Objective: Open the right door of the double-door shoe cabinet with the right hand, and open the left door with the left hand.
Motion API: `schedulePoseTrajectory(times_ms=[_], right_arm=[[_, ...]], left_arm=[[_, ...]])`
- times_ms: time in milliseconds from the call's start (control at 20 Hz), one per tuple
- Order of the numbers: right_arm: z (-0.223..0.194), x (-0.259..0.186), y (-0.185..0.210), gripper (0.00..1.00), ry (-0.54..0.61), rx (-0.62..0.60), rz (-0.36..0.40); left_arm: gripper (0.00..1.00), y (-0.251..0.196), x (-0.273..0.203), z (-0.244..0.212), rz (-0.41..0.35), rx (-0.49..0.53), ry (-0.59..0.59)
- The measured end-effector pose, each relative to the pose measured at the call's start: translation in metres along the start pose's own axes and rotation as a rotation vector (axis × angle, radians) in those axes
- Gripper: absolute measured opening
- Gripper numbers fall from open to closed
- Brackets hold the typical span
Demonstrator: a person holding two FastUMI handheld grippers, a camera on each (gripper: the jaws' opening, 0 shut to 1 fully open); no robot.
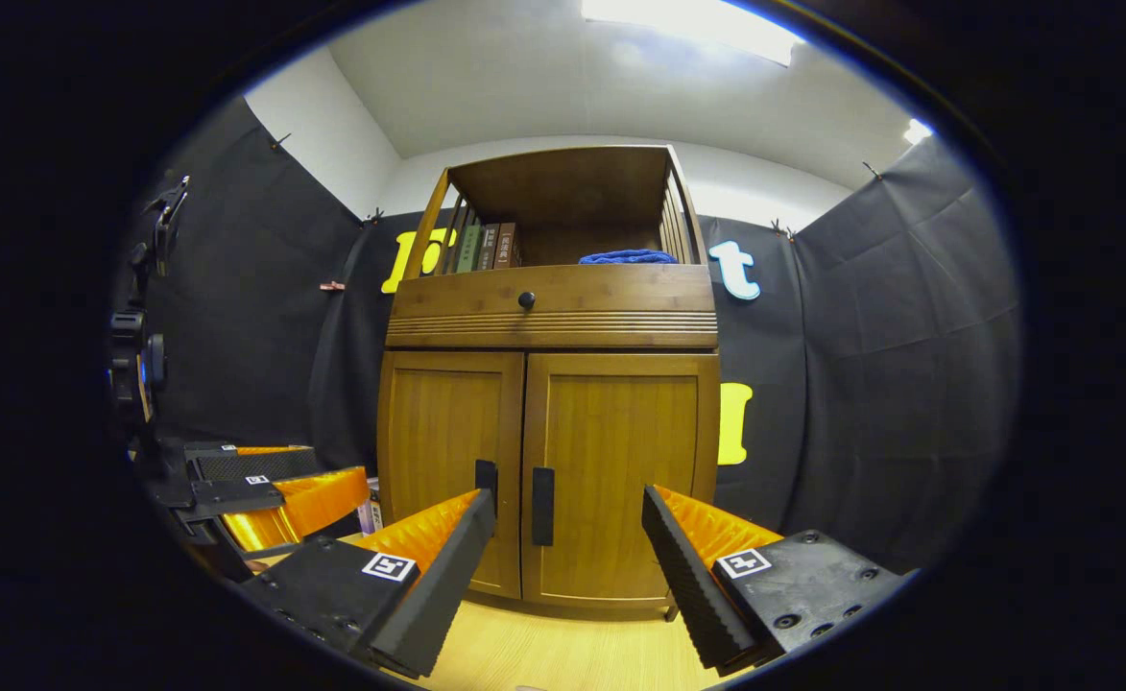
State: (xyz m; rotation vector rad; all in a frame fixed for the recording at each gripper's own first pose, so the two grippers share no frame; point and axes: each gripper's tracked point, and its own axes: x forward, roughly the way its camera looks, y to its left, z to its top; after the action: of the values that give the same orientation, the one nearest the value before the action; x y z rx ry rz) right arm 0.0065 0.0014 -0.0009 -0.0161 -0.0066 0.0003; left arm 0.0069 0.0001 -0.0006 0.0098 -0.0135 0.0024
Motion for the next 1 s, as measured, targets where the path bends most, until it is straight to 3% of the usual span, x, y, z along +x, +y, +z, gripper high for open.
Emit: schedulePoseTrajectory(times_ms=[450,550,1000], right_arm=[[-0.002,-0.001,0.006,1.0,0.0,0.013,0.021],[-0.004,0.004,0.007,0.94,0.005,0.016,0.025],[-0.014,0.021,0.01,0.95,0.027,0.011,0.032]], left_arm=[[0.94,0.002,-0.001,0.0,-0.008,-0.02,-0.005],[0.94,0.004,-0.001,-0.001,-0.005,-0.016,-0.005],[0.94,0.011,0.005,0.003,-0.004,-0.007,-0.024]])
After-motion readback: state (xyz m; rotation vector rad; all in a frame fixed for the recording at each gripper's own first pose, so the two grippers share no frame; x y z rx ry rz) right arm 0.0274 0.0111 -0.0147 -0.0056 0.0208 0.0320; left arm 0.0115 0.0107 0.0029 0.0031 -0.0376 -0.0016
